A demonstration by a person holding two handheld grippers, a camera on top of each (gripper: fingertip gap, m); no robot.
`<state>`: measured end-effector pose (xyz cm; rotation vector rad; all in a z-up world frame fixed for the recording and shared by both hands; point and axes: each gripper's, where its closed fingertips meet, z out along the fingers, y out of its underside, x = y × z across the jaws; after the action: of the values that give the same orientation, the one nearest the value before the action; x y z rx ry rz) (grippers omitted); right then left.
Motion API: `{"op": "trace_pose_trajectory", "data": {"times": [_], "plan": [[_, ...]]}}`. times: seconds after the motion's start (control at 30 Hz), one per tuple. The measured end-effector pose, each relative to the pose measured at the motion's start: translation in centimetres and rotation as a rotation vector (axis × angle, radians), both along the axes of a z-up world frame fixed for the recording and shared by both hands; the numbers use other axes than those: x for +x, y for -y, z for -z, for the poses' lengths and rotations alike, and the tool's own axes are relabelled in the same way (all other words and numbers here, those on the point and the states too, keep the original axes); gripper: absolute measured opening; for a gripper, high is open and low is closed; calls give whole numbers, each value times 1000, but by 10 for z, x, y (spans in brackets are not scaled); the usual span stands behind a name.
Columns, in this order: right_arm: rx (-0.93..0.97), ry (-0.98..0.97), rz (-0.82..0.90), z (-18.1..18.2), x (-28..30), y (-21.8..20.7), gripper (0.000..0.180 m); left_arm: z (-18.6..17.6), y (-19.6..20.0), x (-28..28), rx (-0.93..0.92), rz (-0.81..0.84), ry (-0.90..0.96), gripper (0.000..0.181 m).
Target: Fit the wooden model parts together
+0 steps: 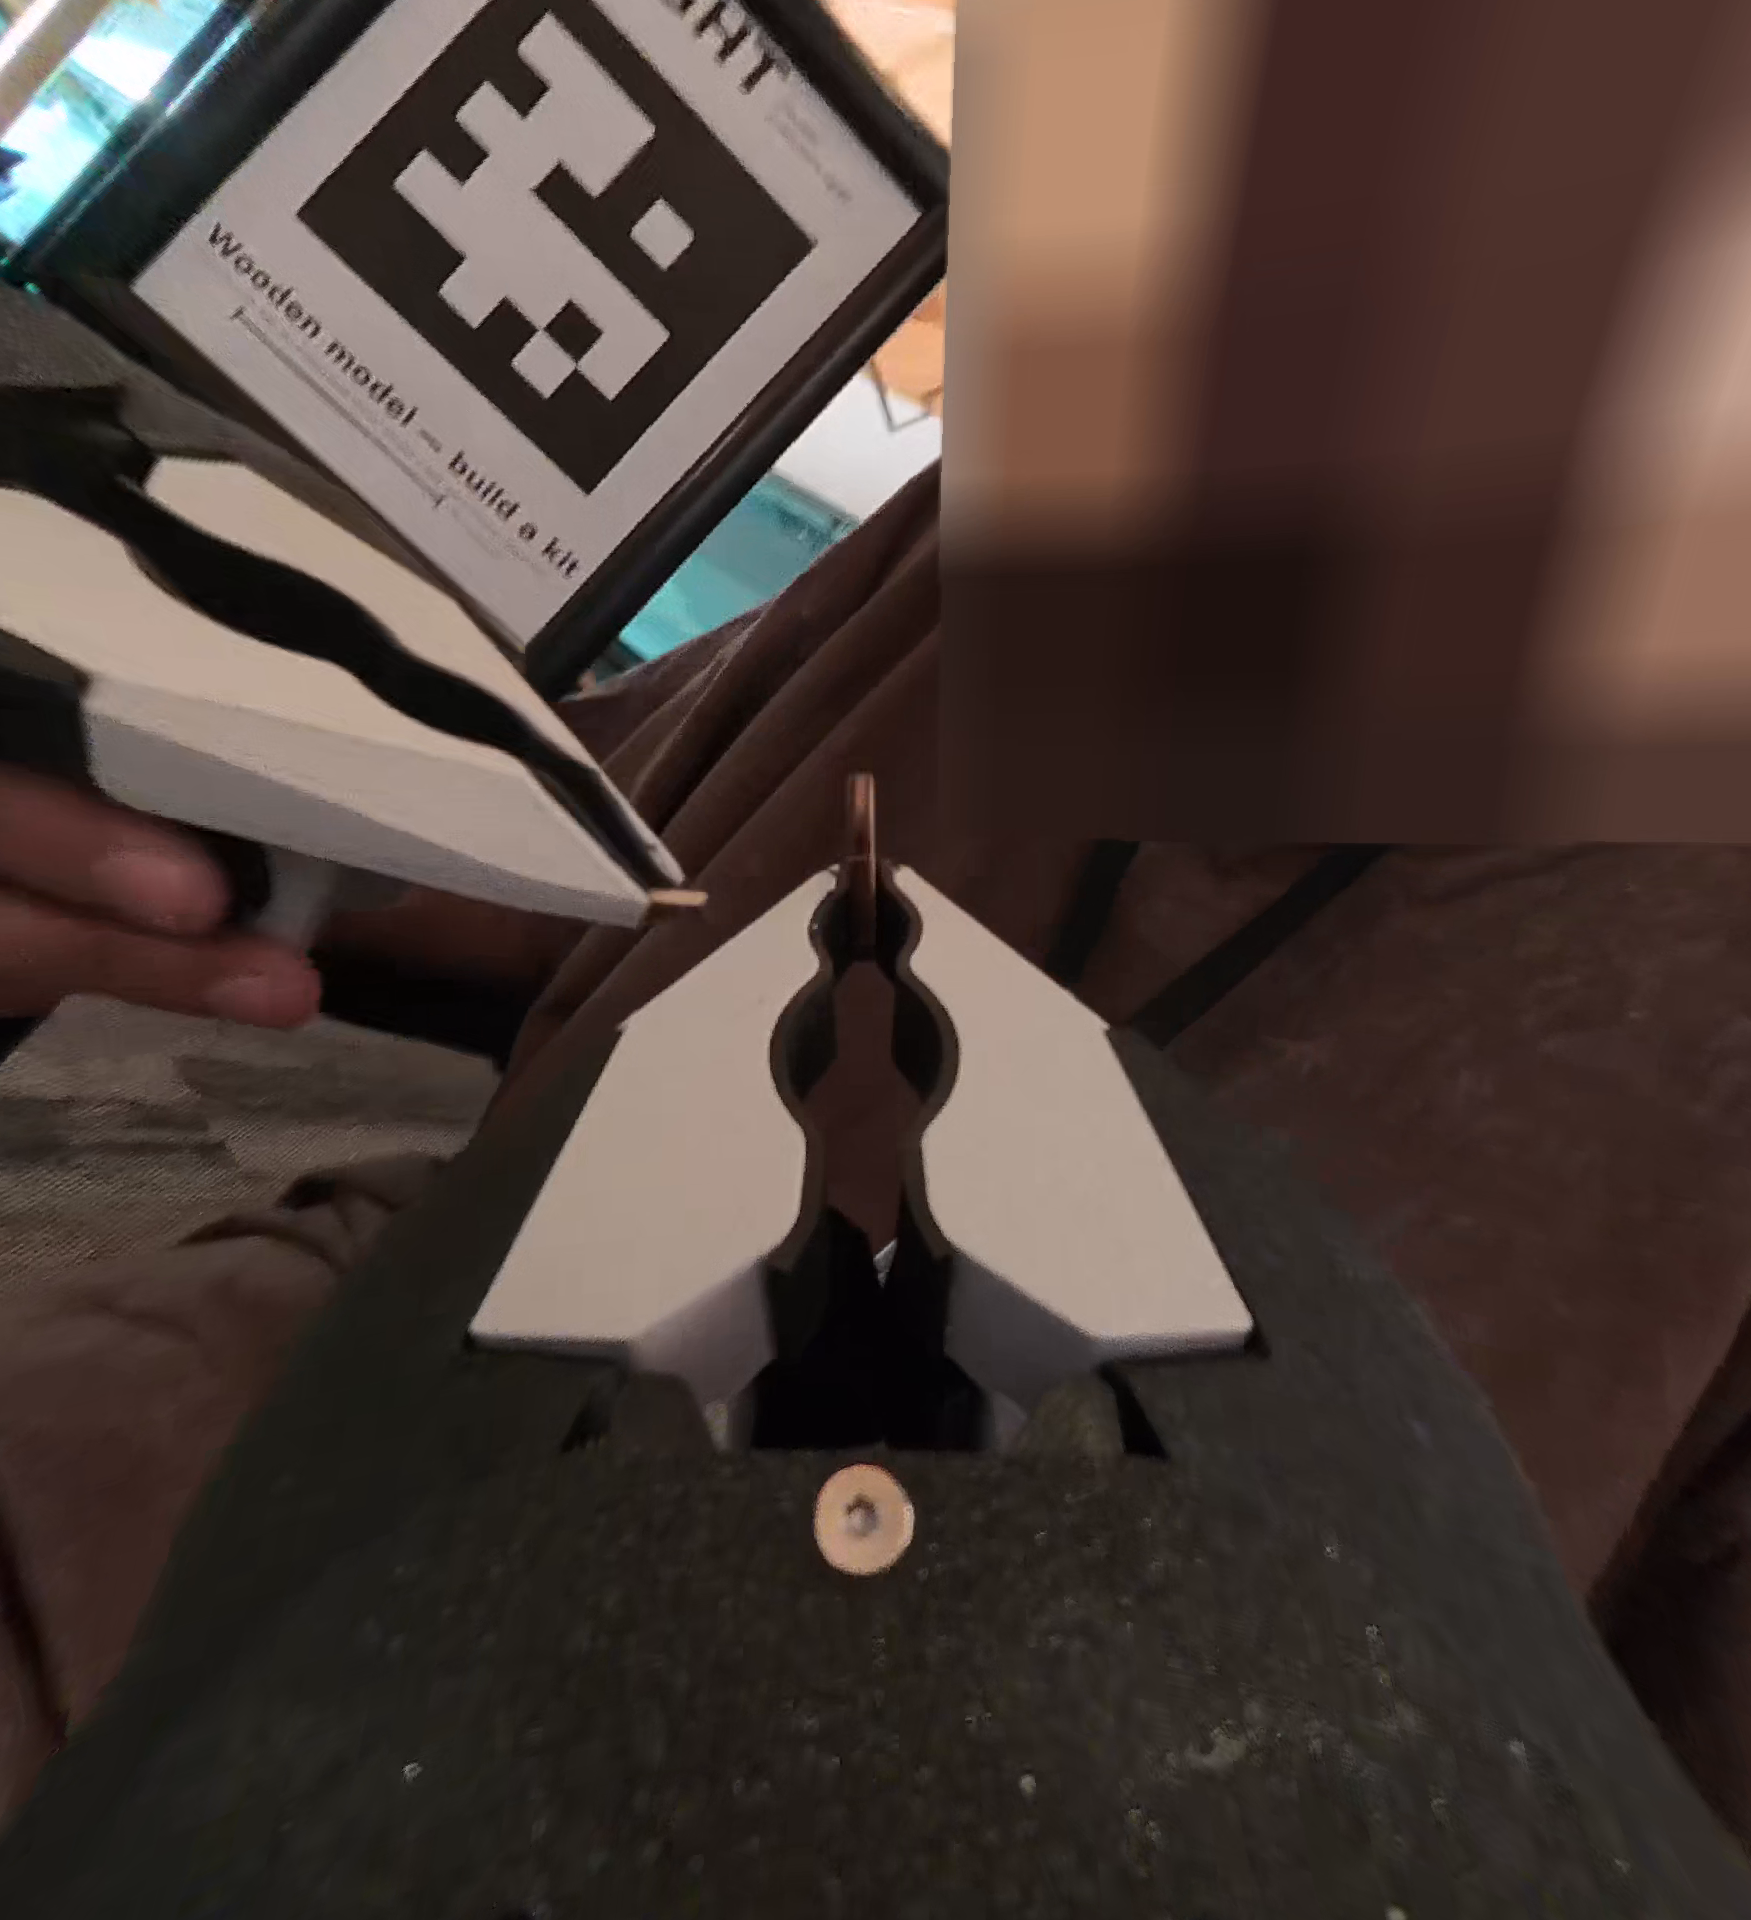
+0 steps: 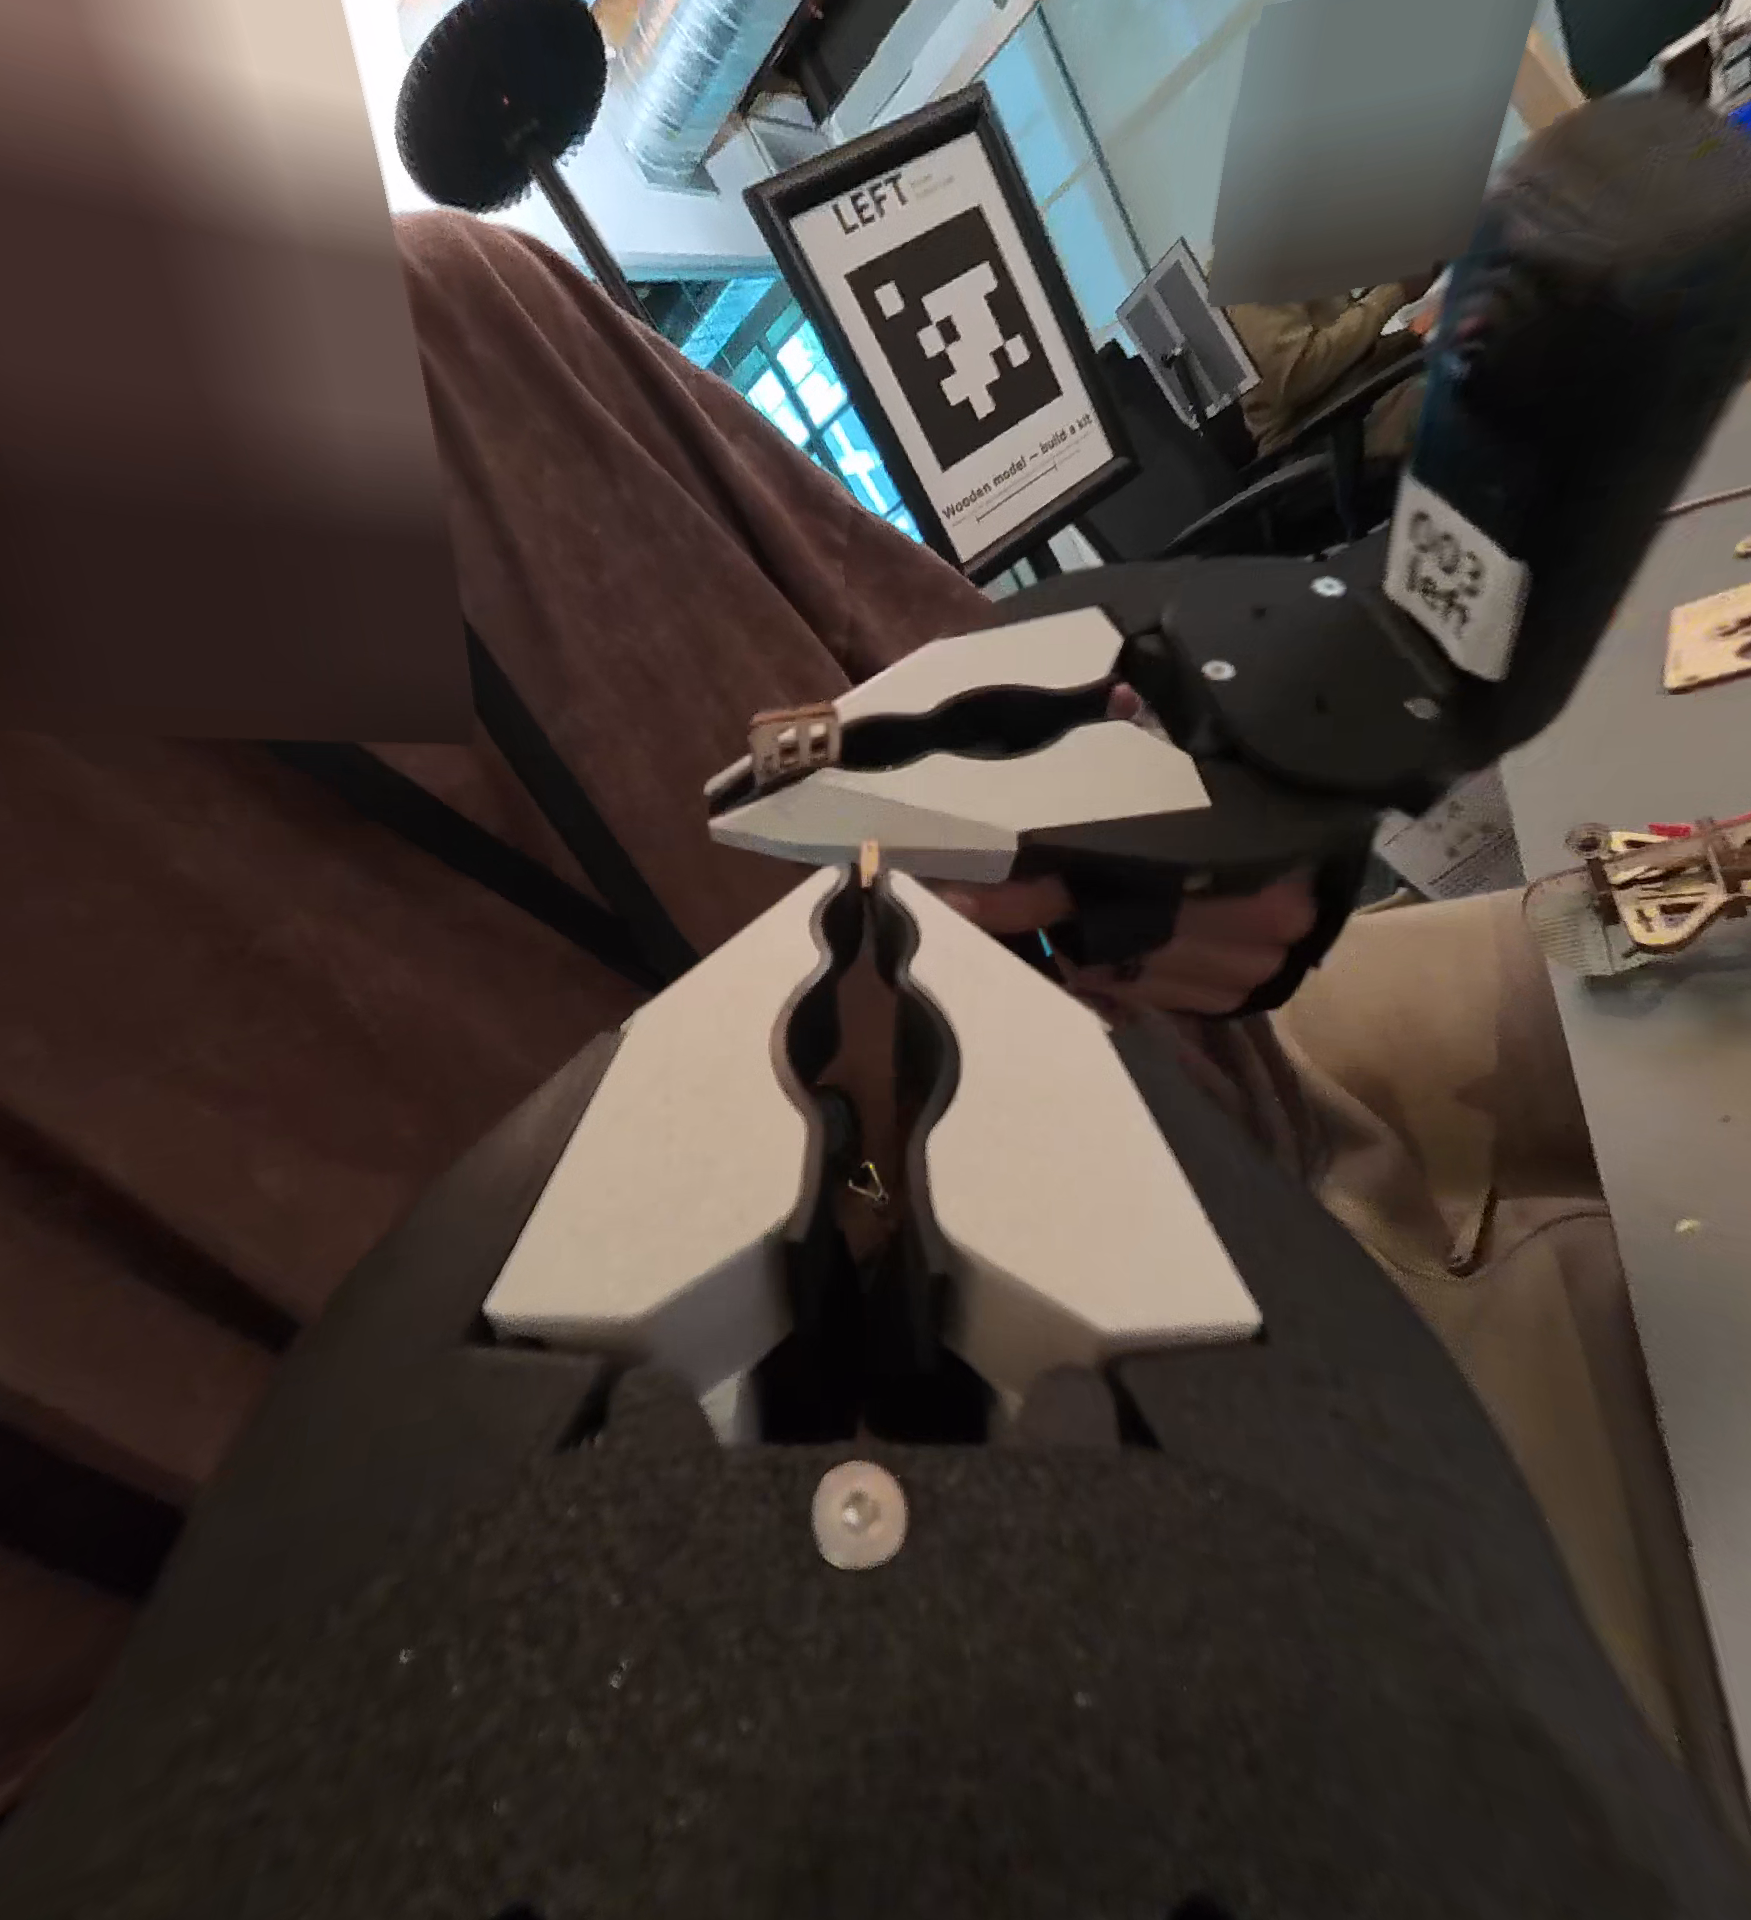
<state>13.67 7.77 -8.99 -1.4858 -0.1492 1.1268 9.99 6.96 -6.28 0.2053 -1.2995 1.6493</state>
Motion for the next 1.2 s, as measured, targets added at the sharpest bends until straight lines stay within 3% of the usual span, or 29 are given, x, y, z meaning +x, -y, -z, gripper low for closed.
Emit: {"op": "trace_pose_trajectory", "data": {"times": [0.17,0.27,0.37,0.47,0.53,0.63,0.73,0.87,1.0,1.1,1.2], "plan": [[-61,43,183,11,37,0,0,-2,-16,8,61,-67,37,1],[-300,164,516,63,99,-5,0,-1,-30,27,193,-221,120,1],[-584,376,789,119,151,6,1,24,-57,70,478,-500,165,1],[-729,578,798,148,156,6,1,58,-110,108,750,-807,180,1],[-789,658,792,160,155,2,1,67,-150,119,828,-976,182,1],[-850,731,807,168,159,1,1,76,-204,119,896,-1131,148,1],[-857,713,814,170,160,2,2,104,-268,116,1085,-1278,107,1],[-840,670,847,167,165,8,7,144,-334,101,1329,-1357,45,0],[-758,595,900,150,170,9,8,150,-331,104,1207,-1320,-65,1],[-709,557,917,141,170,5,7,134,-314,109,1069,-1303,-65,1],[-692,554,913,140,167,0,7,130,-310,109,1068,-1313,-31,1]]}}
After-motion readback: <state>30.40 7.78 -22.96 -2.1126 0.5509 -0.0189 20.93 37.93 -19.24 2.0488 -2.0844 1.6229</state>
